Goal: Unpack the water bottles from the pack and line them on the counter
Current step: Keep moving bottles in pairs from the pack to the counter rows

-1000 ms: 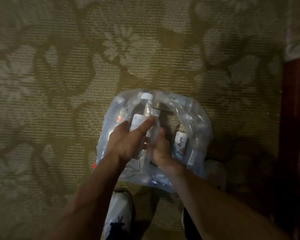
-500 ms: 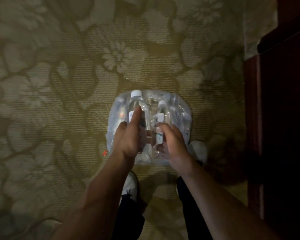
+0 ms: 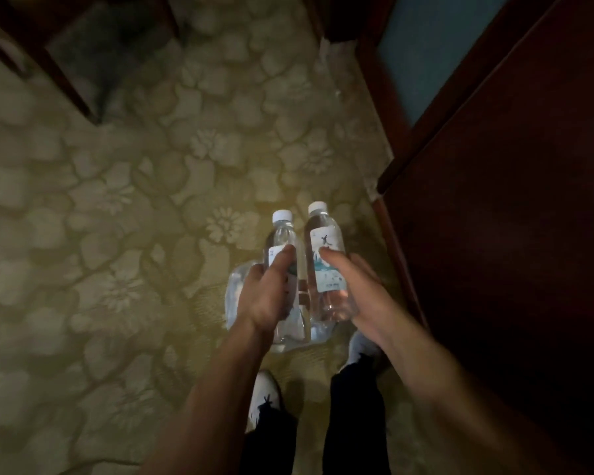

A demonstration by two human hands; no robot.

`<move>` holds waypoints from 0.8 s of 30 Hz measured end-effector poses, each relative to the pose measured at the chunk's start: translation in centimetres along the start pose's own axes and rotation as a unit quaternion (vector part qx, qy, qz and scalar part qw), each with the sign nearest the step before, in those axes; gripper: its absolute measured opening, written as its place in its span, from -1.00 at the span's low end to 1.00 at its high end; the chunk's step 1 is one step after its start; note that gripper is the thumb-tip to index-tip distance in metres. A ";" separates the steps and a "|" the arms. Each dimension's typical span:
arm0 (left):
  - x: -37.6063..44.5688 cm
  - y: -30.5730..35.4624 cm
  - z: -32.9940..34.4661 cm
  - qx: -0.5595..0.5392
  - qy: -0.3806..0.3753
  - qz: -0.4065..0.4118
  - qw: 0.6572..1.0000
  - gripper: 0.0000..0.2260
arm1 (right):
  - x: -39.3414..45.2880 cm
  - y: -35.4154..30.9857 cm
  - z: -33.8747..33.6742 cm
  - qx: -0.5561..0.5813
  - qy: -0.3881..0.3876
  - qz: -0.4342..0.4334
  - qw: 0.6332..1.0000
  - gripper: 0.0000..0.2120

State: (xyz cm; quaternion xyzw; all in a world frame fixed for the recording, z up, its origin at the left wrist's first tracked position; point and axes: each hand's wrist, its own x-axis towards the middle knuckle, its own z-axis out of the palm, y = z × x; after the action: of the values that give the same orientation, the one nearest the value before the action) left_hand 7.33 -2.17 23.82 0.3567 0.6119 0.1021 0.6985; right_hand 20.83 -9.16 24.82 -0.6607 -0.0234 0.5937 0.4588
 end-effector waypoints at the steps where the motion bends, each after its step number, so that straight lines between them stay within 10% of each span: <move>1: -1.8 1.4 0.4 -0.008 -0.018 0.007 1.000 -0.30 | -2.3 -1.1 -0.2 0.001 0.011 -0.013 1.000 -0.47; 14: -25.9 13.9 10.8 -0.031 -0.181 0.238 0.954 -0.66 | -28.3 -13.7 -7.7 0.034 0.113 -0.283 0.952 -0.76; 24: -47.5 10.2 22.6 0.034 -0.298 0.417 0.858 -0.60 | -51.4 -11.6 -20.1 0.026 0.240 -0.434 0.868 -0.65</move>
State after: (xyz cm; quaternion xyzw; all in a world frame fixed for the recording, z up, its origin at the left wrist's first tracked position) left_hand 20.33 -30.75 67.21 0.6154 0.1717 0.2512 0.7271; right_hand 27.91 -43.65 68.86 -0.6938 -0.1816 0.1578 0.6788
